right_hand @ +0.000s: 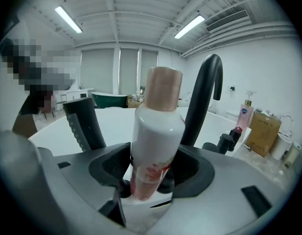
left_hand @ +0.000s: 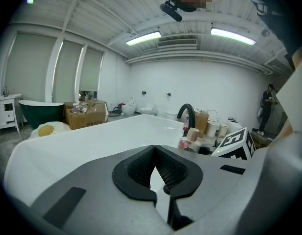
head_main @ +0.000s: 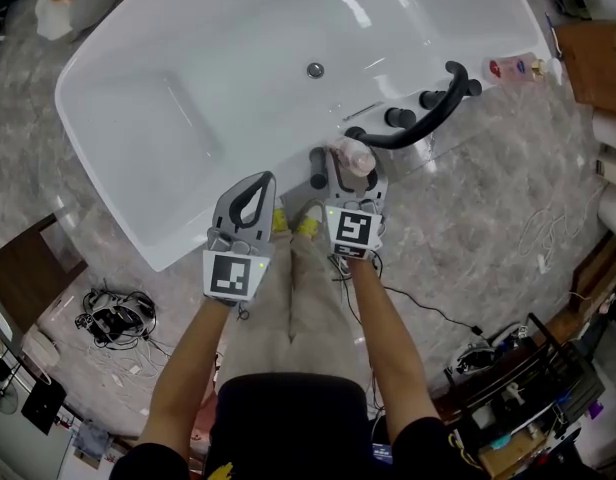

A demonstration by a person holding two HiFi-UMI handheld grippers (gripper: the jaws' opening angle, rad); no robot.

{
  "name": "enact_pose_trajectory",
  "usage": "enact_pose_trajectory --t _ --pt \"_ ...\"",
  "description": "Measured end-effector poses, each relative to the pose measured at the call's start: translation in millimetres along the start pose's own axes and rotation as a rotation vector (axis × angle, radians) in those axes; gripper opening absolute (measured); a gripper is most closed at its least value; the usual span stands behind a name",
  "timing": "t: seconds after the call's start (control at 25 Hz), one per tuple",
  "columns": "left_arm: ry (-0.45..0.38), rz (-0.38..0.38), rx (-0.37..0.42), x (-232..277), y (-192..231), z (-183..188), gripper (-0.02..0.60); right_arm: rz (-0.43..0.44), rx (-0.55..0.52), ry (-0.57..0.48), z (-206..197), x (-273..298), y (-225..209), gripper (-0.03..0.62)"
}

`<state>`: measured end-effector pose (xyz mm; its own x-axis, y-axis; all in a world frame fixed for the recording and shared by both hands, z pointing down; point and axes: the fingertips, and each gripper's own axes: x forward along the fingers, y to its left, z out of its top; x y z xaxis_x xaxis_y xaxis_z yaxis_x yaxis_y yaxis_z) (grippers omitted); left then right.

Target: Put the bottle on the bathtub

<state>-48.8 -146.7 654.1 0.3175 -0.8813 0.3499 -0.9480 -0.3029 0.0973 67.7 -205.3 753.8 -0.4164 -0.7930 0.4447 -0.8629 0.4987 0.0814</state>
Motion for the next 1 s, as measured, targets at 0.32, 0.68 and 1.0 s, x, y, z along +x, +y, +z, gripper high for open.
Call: enact_pose_trajectory --t 0.32,0.68,1.0 --pt "-0.002 -0.013 0.008 -1 -3 1 0.018 0.016 -0.007 -0.004 2 -2 -3 0.282" --pt "-0.011 -0.024 0.045 -6 -5 21 0.018 0.017 0.012 0.01 12 -23 -9 0.302" --pt "-0.035 -0.114 0.17 -50 -26 105 0.018 0.061 0.02 0.026 64 -126 -13 0.296"
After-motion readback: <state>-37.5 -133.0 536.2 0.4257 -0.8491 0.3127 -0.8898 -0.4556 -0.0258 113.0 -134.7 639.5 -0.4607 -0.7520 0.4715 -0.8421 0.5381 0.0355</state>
